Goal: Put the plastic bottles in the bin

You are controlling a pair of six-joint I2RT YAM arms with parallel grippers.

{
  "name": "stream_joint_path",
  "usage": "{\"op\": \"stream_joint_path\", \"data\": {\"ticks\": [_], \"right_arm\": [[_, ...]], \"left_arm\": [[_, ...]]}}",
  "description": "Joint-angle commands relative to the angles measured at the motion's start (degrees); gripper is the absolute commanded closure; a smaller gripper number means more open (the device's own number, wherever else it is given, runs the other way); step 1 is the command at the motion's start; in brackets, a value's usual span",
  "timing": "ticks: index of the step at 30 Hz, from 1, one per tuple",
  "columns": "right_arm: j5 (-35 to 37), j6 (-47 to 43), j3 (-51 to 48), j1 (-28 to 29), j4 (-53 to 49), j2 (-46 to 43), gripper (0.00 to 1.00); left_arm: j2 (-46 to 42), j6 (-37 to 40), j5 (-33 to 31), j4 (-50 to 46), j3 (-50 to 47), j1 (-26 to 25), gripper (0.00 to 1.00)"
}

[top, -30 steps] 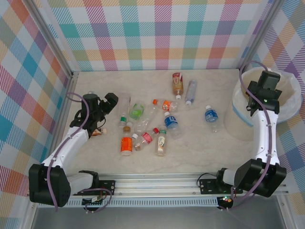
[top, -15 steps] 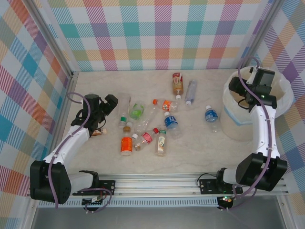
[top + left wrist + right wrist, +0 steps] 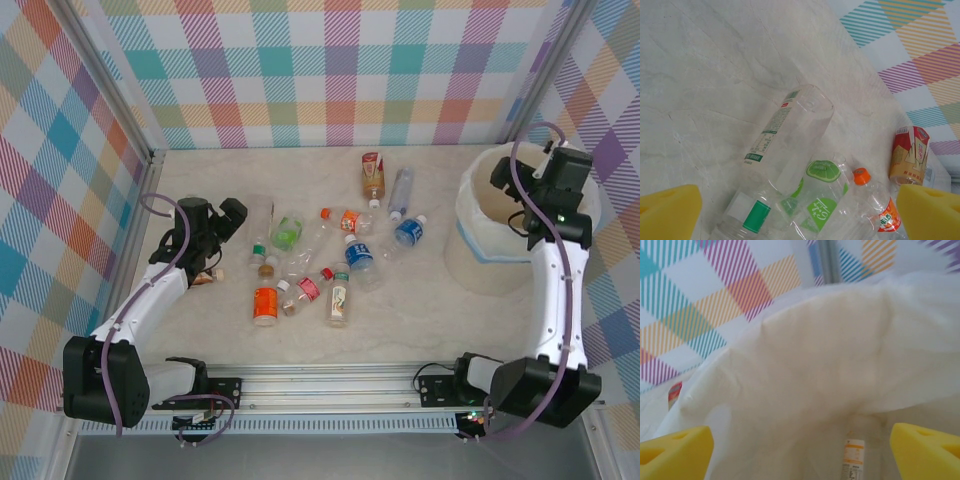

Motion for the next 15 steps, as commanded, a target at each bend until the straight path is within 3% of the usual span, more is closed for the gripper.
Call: {"op": "stream_joint_path", "data": {"ticks": [1,3,7,11,15], "right_arm": [[10.7,-0.1,1.3,-0.8,-0.7,-5.4,0.03],[14.9,-0.3,0.1,-1.9,-1.5,-6.7,0.00],[10.7,0.8,-3.1,-7.4,-3.6,-6.1,0.00],[21.7,-1.5,-5.3,-7.9,-4.6,-5.9,0.00],[22.8,-3.7,-6.5,-8.0,-3.6,-7.5,0.00]], "left_arm": [[0.2,0.3,0.3,-0.8,0.7,-0.5,0.00],[0.5,0.3,0.6,-0.5,1.0,-0.5,0.00],[2.1,0.1,2.3,0.0,2.4,-0.4,0.00],[3.4,-0.4,4.2,0.0,3.7,-0.5,0.00],[4.1,-0.6,4.3,0.0,4.0,-0.4,0.00]]}}
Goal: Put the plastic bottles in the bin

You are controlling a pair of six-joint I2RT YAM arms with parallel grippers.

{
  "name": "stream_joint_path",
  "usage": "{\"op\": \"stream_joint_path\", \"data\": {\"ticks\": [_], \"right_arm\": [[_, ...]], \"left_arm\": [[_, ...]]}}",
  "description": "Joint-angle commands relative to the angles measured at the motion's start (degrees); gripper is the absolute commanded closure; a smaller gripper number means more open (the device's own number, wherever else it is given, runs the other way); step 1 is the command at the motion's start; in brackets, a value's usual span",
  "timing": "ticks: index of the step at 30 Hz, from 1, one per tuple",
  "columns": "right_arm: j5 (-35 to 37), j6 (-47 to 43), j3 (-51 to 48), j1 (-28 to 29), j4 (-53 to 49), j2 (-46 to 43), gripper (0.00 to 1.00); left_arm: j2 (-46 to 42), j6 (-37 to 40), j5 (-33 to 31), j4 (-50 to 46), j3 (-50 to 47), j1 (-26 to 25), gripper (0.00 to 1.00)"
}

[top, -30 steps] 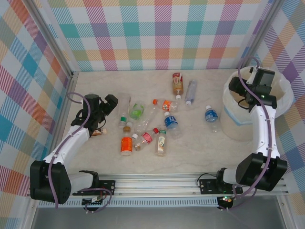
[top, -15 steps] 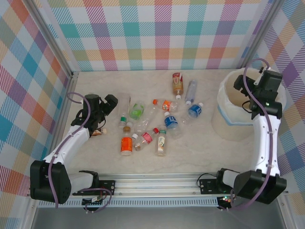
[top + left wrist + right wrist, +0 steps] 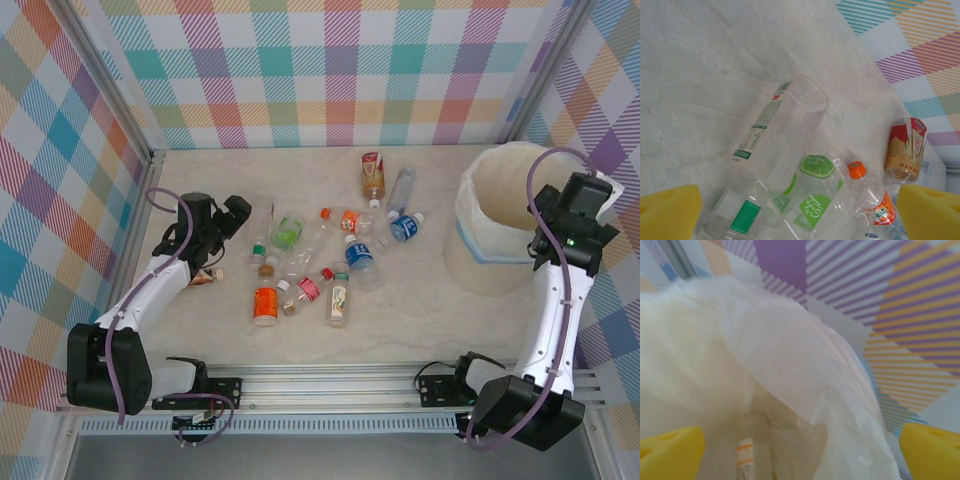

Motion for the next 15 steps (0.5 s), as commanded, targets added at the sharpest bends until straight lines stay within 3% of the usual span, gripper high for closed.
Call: {"op": "stream_joint_path", "data": {"ticks": [1,7,15], "right_arm": [[4.1,-2.1,0.3,-0.3,0.0,-1.9,0.00],[2.1,-0.6,2.8,-0.4,-0.1,-3.7,0.01],[11.7,-4.1,3.1,-4.4,2.6,0.1,0.02]], "left_arm": [[0.7,-0.5,1.3,0.0,2.0,-0.6,0.00],[0.9,-0.8,1.9,-0.2,1.8,-0.6,0.00],[1.3,-0.2,1.8,-0.2,1.9,-0.5,0.00]]}}
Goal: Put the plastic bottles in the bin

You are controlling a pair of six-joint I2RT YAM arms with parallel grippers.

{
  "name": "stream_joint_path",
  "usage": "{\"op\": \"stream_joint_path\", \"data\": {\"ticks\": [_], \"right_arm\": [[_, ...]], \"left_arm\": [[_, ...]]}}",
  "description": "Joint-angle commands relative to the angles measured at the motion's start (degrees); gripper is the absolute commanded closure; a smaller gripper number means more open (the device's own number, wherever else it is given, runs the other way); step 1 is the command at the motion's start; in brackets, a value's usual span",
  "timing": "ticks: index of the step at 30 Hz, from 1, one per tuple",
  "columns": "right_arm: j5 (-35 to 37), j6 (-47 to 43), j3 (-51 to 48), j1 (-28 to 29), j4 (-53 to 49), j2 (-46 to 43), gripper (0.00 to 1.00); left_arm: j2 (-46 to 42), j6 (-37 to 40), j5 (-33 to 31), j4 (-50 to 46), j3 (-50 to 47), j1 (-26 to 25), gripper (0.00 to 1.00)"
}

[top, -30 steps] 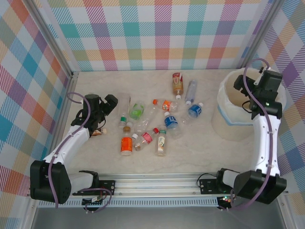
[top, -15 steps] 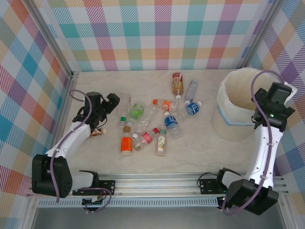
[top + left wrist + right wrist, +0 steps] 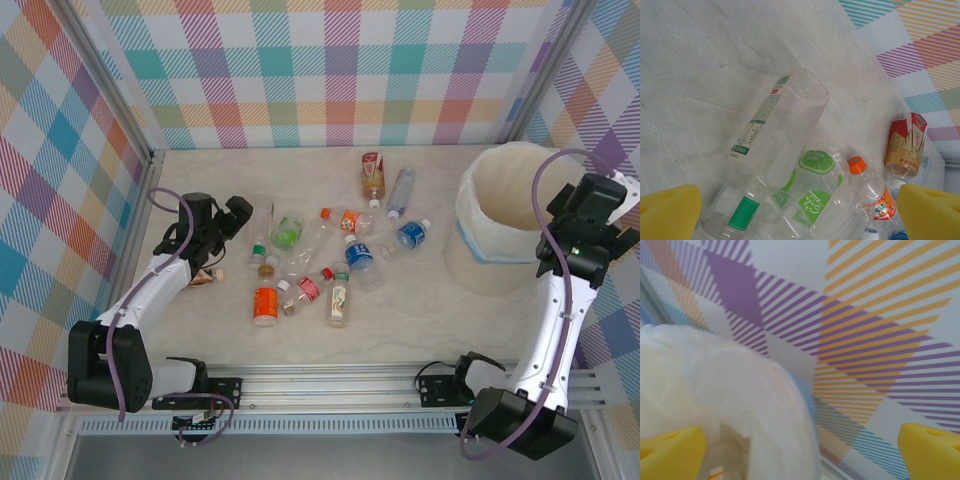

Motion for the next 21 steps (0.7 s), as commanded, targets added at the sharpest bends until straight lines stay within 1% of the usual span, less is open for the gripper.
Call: {"op": "stream_joint_path", "data": {"ticks": [1,5,8,12,16,18,19,21], "right_arm": [[5.1,-2.2,1.0,-2.7,0.7,3.4,0.02],[10.0,-3.6,-1.0,-4.3,2.9,3.4,0.04],[9.9,-2.9,-1.8,-5.5,3.3,3.0,0.04],[6.0,-0.9,-3.2,-5.9,2.3,3.4,0.04],[5.9,-0.1,-4.4,-5.9,1.2,3.9,0.03],[4.7,-0.4,-3.2,-5.9,0.5,3.5,0.03],[3.2,-0.8,-2.2,-5.9,-0.1,3.3,0.03],[-3.9,-1.1,1.6,-5.9,-3.0,2.0,0.05]], "left_arm": [[0.8,-0.3,0.8,-0.1,1.9,-0.5,0.00],[1.7,-0.7,1.3,0.0,2.5,-0.6,0.00],[2.9,-0.8,2.2,0.1,3.4,-0.7,0.00],[4.1,-0.9,2.6,0.0,3.9,-1.2,0.00],[4.1,-0.5,2.1,-1.0,3.8,-1.5,0.00],[3.8,0.5,0.8,-2.8,4.3,-1.5,0.00],[3.8,1.1,0.1,-3.9,4.8,-1.5,0.00],[3.4,2.5,-2.2,-6.6,5.7,-1.5,0.00]]}}
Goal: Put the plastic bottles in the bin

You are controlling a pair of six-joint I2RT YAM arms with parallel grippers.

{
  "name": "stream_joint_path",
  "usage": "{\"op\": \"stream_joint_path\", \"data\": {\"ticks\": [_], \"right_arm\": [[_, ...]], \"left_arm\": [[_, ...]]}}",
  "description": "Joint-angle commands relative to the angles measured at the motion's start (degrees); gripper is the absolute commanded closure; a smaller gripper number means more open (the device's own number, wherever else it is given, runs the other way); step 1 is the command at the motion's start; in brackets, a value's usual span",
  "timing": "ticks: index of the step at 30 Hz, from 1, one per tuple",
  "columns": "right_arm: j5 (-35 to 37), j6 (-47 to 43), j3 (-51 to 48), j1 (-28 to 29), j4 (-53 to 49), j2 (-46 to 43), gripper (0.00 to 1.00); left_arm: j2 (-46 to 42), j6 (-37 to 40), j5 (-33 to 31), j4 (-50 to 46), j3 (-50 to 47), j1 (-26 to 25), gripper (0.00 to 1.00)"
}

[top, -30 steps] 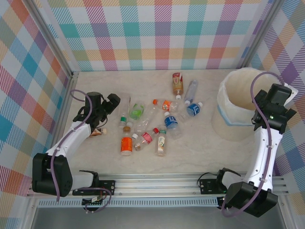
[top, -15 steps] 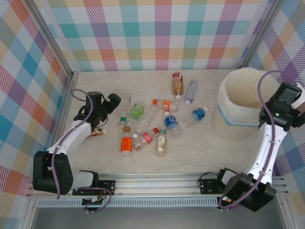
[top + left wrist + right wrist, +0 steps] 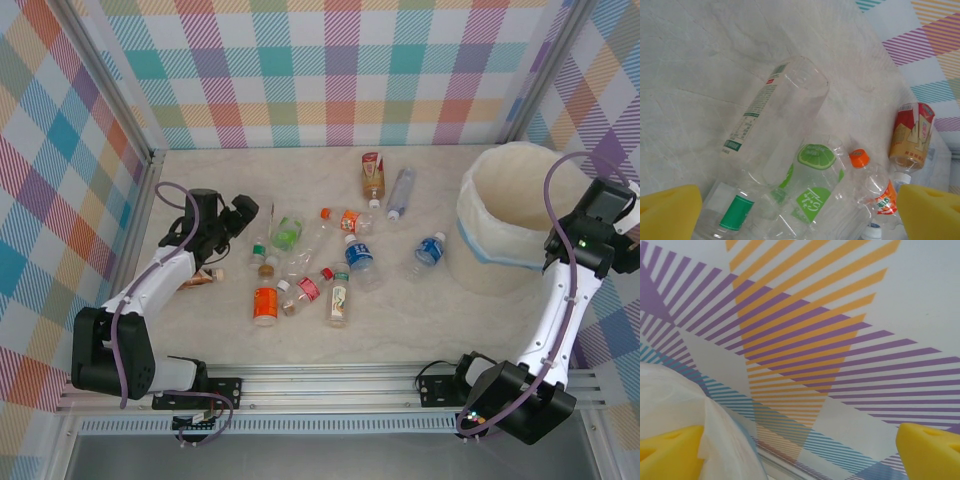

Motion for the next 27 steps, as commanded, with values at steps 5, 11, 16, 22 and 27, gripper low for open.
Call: {"op": "stream_joint_path", "data": {"ticks": [5,11,16,22,27], "right_arm": [[-35.3,1.5,11.1,0.2,-9.5,-5.6,0.06],[-63.1,3.9,9.9,5.3,-3.9,-7.7,0.00],[-77.4,10.5,1.4,9.1,9.6,-10.9,0.00],[-81.8,11.0,-7.2,17.6,18.2,-12.9,0.00],[-81.0,2.3,-8.6,28.3,17.4,-10.8,0.00]], "left_arm": [[-1.8,5.0,-10.5,-13.2,4.3,-0.3,0.00],[-3.1,4.6,-25.5,-25.0,5.2,0.3,0.00],[-2.0,0.4,-32.8,-31.0,3.4,4.5,0.00],[-1.0,-8.9,-35.8,-34.9,2.7,11.2,0.00],[0.2,-18.2,-33.0,-33.5,1.8,16.4,0.00]]}}
